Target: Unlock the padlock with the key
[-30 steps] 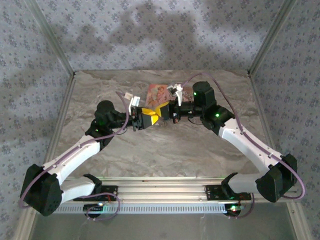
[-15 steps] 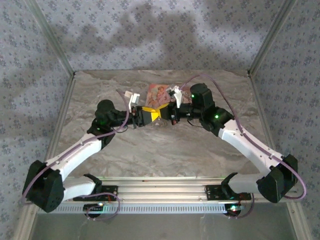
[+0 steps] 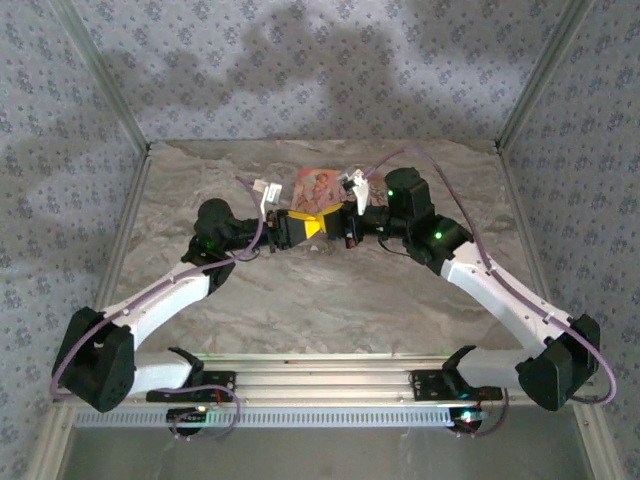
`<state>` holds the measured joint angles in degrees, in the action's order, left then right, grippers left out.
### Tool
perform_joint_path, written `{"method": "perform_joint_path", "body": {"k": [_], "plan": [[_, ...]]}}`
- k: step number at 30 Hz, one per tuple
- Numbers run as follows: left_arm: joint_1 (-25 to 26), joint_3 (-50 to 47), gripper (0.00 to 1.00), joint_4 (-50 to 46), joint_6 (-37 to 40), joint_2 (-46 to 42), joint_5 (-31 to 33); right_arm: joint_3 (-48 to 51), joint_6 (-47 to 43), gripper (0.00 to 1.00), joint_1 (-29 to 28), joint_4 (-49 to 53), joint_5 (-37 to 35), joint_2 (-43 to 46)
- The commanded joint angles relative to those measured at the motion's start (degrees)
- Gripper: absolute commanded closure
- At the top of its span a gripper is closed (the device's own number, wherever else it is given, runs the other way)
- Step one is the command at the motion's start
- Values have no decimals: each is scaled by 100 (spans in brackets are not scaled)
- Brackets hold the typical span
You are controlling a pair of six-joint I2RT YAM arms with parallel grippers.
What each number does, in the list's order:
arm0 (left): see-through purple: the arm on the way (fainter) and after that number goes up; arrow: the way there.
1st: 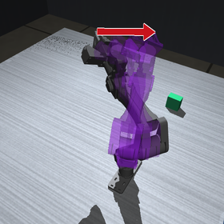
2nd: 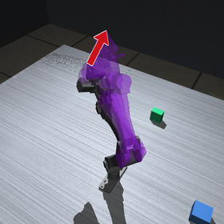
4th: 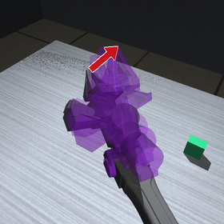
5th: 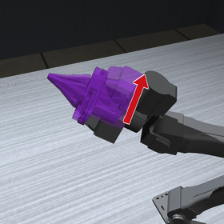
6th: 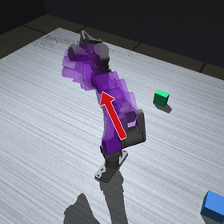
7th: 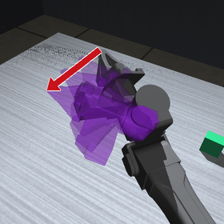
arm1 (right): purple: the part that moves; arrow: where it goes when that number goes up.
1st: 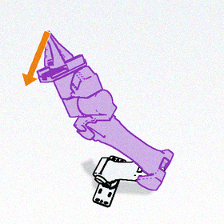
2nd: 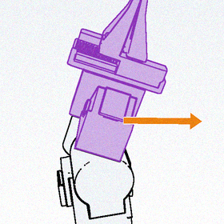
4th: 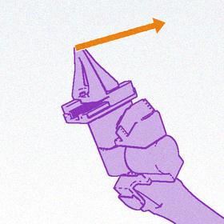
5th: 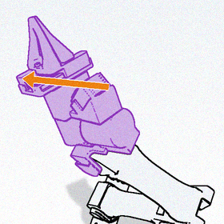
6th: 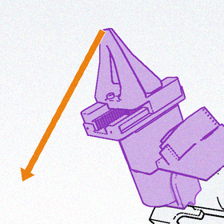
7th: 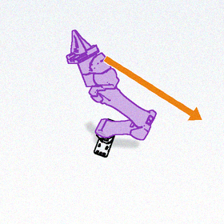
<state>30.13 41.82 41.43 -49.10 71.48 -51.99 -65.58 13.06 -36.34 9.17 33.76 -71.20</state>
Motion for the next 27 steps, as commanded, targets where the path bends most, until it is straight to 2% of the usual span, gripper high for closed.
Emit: {"method": "perform_joint_path", "body": {"k": [1, 27], "plan": [[25, -5, 63, -31, 233, 7, 79, 54, 160, 100, 56, -270, 201, 146], [135, 20, 58, -259, 602, 96, 22, 94, 364, 100, 83, -502, 289, 45]]}}
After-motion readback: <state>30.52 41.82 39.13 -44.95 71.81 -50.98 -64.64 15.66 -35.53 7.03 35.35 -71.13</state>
